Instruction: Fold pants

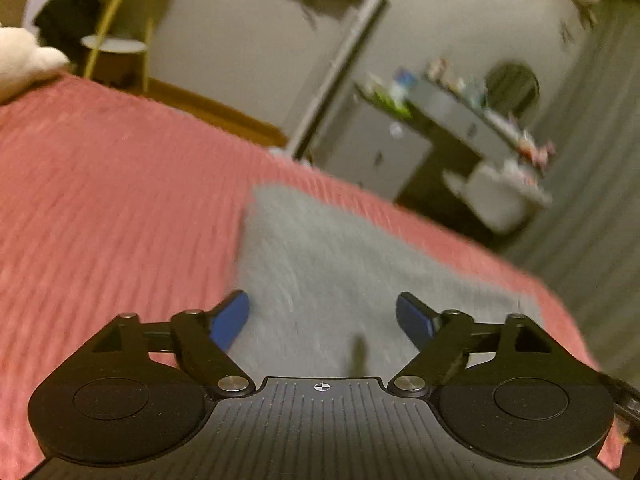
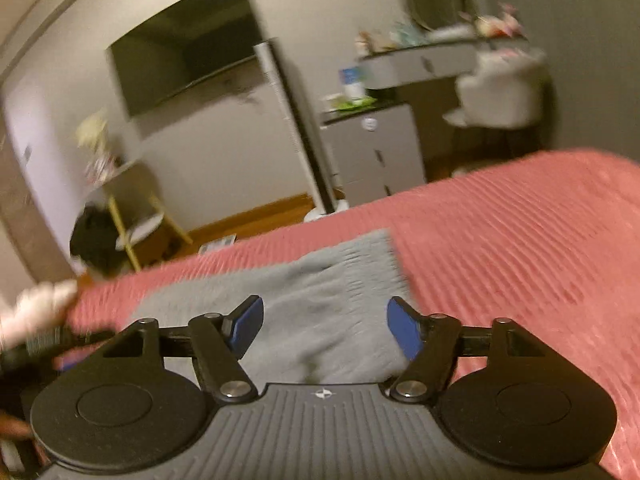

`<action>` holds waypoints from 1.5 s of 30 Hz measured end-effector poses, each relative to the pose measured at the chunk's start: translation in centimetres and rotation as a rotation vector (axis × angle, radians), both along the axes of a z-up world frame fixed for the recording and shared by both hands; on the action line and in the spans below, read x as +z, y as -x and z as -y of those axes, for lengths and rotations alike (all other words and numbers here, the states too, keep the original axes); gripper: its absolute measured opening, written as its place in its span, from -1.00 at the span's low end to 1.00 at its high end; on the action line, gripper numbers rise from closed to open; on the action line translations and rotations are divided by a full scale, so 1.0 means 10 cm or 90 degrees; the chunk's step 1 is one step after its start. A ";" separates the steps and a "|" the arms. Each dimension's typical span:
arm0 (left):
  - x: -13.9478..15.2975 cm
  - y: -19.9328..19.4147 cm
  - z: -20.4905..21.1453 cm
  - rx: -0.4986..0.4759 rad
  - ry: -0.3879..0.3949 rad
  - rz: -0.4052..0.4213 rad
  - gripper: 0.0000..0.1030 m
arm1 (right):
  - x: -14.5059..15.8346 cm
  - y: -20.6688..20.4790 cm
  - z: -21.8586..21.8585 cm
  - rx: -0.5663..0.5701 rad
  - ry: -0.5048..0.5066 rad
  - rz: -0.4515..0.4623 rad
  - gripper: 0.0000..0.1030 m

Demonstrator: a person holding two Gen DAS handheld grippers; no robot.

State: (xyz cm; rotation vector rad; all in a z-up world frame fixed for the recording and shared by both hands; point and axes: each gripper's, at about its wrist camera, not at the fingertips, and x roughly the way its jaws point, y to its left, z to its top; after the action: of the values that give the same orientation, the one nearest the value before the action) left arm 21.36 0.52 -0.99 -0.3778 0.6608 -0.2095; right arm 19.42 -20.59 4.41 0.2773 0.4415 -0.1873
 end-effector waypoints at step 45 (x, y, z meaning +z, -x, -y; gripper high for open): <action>-0.18 1.17 0.10 -0.045 -0.261 -0.043 0.95 | -0.56 0.70 -0.36 -0.065 -0.034 -0.189 0.92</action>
State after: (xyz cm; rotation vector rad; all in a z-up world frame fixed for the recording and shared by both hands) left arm 9.70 -0.45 -2.80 0.0317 0.7652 -0.1241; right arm 12.47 -17.04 -1.17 0.3264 0.7274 -0.3187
